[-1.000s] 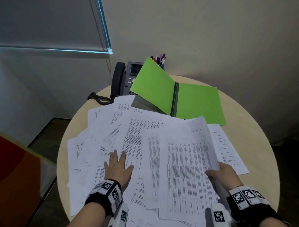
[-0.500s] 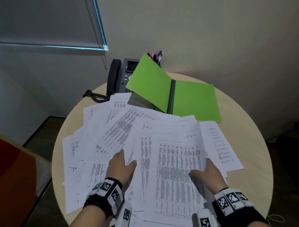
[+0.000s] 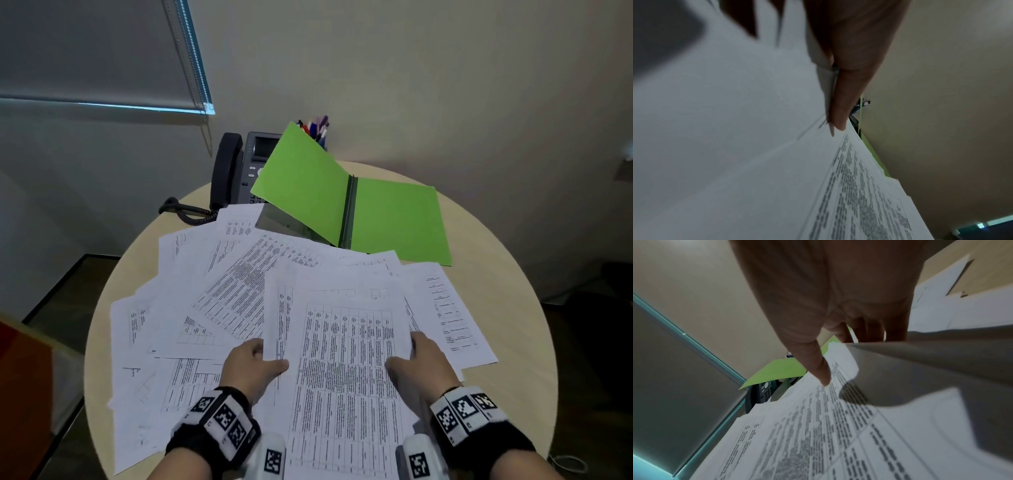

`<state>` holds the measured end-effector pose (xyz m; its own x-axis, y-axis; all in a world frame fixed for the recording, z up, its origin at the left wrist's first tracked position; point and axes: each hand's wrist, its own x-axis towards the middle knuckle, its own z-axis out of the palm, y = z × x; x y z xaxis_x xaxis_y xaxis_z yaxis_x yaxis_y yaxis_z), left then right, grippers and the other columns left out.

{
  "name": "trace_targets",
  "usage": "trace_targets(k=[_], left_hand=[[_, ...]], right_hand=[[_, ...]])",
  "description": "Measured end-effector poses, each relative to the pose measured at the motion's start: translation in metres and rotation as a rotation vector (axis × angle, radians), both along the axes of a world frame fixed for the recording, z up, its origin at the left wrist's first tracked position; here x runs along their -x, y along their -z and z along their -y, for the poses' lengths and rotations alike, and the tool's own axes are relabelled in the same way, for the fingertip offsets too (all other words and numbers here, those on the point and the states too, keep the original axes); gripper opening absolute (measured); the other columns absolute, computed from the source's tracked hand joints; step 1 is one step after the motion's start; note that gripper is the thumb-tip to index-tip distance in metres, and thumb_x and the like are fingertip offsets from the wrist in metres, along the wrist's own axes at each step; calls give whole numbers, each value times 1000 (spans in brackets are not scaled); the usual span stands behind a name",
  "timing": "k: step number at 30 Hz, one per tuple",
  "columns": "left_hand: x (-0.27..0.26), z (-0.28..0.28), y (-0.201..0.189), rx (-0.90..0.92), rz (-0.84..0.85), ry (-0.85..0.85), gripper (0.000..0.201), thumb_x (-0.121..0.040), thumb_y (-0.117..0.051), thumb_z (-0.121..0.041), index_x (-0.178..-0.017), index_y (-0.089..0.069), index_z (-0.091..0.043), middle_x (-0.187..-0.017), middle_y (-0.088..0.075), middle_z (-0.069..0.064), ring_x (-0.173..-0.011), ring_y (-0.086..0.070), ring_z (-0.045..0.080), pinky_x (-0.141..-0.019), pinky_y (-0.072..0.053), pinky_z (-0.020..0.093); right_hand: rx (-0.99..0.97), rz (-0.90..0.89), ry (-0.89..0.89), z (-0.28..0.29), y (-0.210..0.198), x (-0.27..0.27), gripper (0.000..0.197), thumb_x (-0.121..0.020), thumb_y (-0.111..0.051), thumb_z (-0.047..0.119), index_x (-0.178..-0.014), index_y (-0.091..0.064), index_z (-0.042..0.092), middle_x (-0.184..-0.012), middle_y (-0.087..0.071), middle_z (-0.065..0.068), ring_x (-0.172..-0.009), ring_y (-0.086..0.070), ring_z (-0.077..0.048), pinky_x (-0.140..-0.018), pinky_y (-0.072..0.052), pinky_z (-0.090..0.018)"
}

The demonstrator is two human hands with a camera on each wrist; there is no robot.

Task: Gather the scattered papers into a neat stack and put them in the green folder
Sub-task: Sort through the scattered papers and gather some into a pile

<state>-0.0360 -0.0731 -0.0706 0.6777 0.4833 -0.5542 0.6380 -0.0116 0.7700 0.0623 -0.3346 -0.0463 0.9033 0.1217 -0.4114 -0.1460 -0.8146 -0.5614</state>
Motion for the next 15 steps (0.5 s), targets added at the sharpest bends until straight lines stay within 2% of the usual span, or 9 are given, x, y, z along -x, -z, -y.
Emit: trace_targets(k=[2, 4, 5, 6, 8, 10, 12, 13, 15], left_hand=[[-1, 4, -1, 55, -9, 44, 29, -60, -81, -15, -85, -68, -6, -82, -74, 8, -74, -70, 26, -78, -57, 43], [-1, 9, -3, 88, 10, 50, 9, -73, -72, 1, -78, -67, -4, -75, -73, 9, -72, -69, 28, -74, -57, 40], [-1, 10, -3, 83, 23, 42, 8, -77, -66, 5, -76, -63, -2, -67, -67, 7, -62, -63, 24, -65, -54, 33], [0, 11, -4, 61, 33, 34, 9, -80, -61, 5, -75, -59, -2, -60, -57, 4, -53, -53, 20, -54, -46, 27], [2, 8, -6, 41, 40, 17, 3, -84, -56, 0, -82, -56, -1, -56, -44, 5, -47, -39, 16, -45, -35, 24], [3, 0, -8, 35, 74, -12, 5, -87, -55, -2, -91, -55, 1, -61, -45, 8, -52, -41, 18, -48, -37, 25], [6, -9, -9, 2, 109, -17, 10, -89, -55, -1, -98, -55, 2, -71, -52, 12, -60, -47, 21, -52, -41, 25], [7, -12, -11, -11, 122, -31, 12, -89, -55, -1, -100, -54, 1, -76, -55, 14, -64, -51, 21, -54, -43, 25], [8, -18, -11, 10, 123, -76, 17, -87, -57, 0, -104, -54, 1, -87, -60, 18, -73, -56, 25, -61, -47, 27]], right_hand=[[-38, -29, -40, -2, -4, 0, 17, -78, -65, 25, -83, -53, 14, -84, -57, -1, -72, -53, -14, -56, -37, -24], [30, -30, -59, 0, -4, -6, 22, -81, -61, 30, -76, -53, 11, -79, -57, -1, -74, -55, -17, -62, -43, -26], [105, 1, -53, 3, -1, -10, 26, -80, -59, 35, -80, -53, 10, -86, -57, -3, -84, -56, -22, -71, -45, -28], [174, 19, -33, 7, 2, -14, 27, -78, -59, 38, -86, -51, 14, -93, -54, -4, -93, -54, -27, -77, -44, -30], [228, 40, 18, 16, 9, -20, 36, -70, -62, 38, -91, -42, 17, -98, -47, -6, -95, -47, -26, -80, -41, -34], [277, 41, 40, 20, 10, -19, 48, -66, -67, 37, -101, -47, 12, -106, -52, -8, -101, -48, -27, -83, -44, -37], [336, 33, 37, 23, 11, -19, 63, -66, -70, 37, -117, -45, 9, -117, -51, -9, -112, -46, -29, -86, -44, -38], [337, 33, 38, 24, 11, -19, 66, -66, -71, 36, -119, -43, 9, -119, -50, -9, -114, -46, -30, -86, -44, -37], [316, 33, 31, 26, 11, -22, 56, -66, -71, 36, -109, -44, 11, -116, -52, -10, -109, -50, -30, -82, -44, -36]])
